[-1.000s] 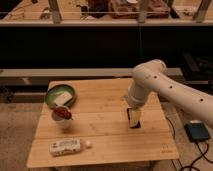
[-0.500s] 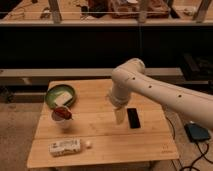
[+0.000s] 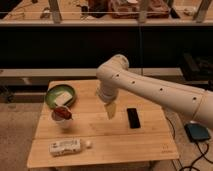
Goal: Move the arm in a circular motion
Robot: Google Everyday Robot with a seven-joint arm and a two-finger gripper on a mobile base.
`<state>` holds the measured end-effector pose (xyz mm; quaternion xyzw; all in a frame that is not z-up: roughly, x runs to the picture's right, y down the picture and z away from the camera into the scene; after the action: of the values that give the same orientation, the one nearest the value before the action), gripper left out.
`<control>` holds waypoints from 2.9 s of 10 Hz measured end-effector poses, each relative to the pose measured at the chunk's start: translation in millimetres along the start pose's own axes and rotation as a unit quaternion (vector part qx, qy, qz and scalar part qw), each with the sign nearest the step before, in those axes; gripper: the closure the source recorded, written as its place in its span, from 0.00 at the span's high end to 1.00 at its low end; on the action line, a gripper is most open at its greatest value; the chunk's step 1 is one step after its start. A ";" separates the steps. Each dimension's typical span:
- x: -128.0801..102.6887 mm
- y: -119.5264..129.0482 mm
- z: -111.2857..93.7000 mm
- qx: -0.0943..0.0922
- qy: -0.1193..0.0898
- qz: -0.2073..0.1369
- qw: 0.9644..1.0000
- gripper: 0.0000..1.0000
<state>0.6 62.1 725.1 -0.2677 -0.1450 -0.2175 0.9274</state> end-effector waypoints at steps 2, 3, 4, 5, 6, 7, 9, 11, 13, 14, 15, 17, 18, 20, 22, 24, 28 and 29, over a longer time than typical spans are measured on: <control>11.5 -31.3 5.6 -0.002 0.000 -0.015 1.000 0.80; 20.2 -50.2 9.0 -0.003 0.000 -0.020 1.000 0.80; 26.4 -57.8 10.7 -0.007 0.001 -0.018 1.000 0.80; 31.1 -66.0 11.7 -0.007 0.000 -0.015 1.000 0.80; 36.5 -66.2 12.2 -0.011 0.000 -0.004 1.000 0.80; 43.7 -60.2 11.0 -0.015 -0.003 0.013 1.000 0.80; 64.8 -31.3 5.5 -0.025 -0.011 0.048 0.998 0.80; 97.2 -4.6 -2.6 -0.031 -0.020 0.089 0.995 0.80; 115.6 9.5 -7.7 -0.039 -0.029 0.130 0.990 0.80; 116.1 13.3 -7.6 -0.041 -0.030 0.139 0.989 0.80; 112.5 16.8 -7.1 -0.041 -0.032 0.139 0.989 0.80; 97.3 50.6 -12.6 -0.041 -0.042 0.149 0.987 0.80; 88.4 70.7 -15.3 -0.041 -0.046 0.155 0.986 0.80; 76.5 101.1 -19.3 -0.042 -0.054 0.170 0.983 0.80; 63.1 113.3 -21.4 -0.039 -0.052 0.163 0.984 0.80; 43.7 101.1 -19.6 -0.033 -0.042 0.126 0.991 0.80; -16.3 43.3 -5.5 -0.020 -0.022 0.051 0.998 0.80; -24.8 31.2 -2.5 -0.016 -0.019 0.035 0.999 0.80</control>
<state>-5.5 92.6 700.0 -0.2918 -0.1494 -0.1821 0.9270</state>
